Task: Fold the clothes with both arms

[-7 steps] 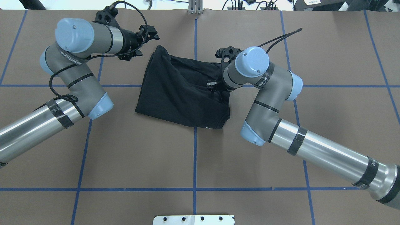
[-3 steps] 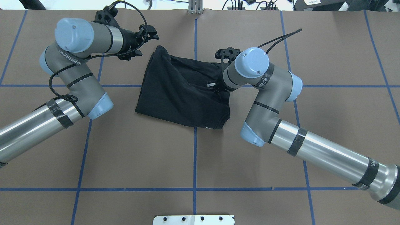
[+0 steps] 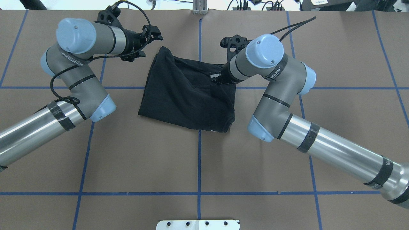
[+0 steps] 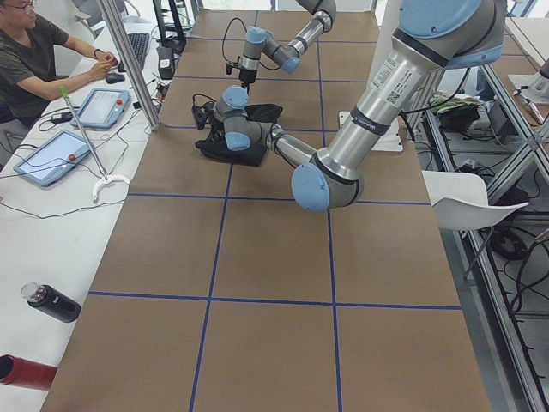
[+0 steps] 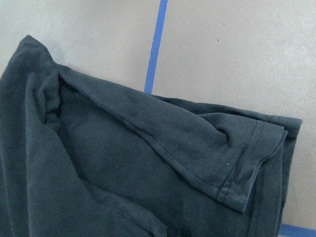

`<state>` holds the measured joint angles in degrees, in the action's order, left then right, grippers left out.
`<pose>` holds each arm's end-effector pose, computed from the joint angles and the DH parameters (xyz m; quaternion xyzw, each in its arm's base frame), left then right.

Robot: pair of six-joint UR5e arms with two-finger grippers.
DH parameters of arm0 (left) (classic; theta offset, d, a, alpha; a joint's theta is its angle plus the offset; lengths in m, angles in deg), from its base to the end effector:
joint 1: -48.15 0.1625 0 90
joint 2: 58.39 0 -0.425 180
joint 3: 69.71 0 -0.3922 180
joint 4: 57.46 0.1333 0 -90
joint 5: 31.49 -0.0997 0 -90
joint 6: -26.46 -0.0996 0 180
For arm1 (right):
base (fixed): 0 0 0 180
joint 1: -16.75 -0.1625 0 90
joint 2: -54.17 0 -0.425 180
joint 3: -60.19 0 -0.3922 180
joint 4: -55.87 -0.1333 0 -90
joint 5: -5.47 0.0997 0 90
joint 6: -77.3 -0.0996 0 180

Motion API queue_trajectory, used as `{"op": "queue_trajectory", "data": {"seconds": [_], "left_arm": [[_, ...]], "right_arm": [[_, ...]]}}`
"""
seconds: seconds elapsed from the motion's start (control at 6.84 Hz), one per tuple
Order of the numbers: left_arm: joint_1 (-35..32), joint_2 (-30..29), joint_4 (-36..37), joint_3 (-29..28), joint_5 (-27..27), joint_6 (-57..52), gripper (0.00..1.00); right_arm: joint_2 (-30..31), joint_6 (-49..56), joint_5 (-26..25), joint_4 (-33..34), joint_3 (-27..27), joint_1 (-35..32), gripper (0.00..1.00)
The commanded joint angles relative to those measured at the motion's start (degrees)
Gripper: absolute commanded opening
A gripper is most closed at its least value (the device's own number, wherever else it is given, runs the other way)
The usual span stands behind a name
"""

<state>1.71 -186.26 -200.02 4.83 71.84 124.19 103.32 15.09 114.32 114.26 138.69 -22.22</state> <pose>0.4320 -0.6144 0.2773 0.1134 0.6008 -0.2960 0.7339 -0.5200 -0.5507 0.2503 0.1575 -0.4955 0.0001 0.8542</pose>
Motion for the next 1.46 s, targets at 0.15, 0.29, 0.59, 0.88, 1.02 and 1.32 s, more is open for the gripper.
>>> {"op": "queue_trajectory", "data": {"seconds": [0.15, 0.29, 0.59, 0.88, 1.02, 1.32], "left_arm": [[0.0, 0.0, 0.0, 0.4, 0.0, 0.0, 1.0], [0.0, 0.0, 0.0, 0.4, 0.0, 0.0, 1.0], [0.0, 0.0, 0.0, 0.4, 0.0, 0.0, 1.0], [0.0, 0.0, 0.1, 0.3, 0.0, 0.0, 1.0], [0.0, 0.0, 0.1, 0.3, 0.0, 0.0, 1.0], [0.0, 0.1, 0.0, 0.4, 0.0, -0.2, 1.0]], "right_arm": [[0.9, 0.8, 0.0, 0.1, -0.8, -2.8, 0.0], [1.3, 0.9, 0.0, 0.1, -1.7, -3.4, 0.0], [2.3, 1.4, 0.0, 0.1, -1.9, -4.0, 0.0], [3.7, 2.2, 0.0, -0.1, -1.9, -4.0, 0.0], [3.5, 1.4, -0.1, -0.1, -1.9, -3.9, 0.13], [2.2, 0.5, -0.1, 0.1, -1.9, -3.8, 1.0]]}}
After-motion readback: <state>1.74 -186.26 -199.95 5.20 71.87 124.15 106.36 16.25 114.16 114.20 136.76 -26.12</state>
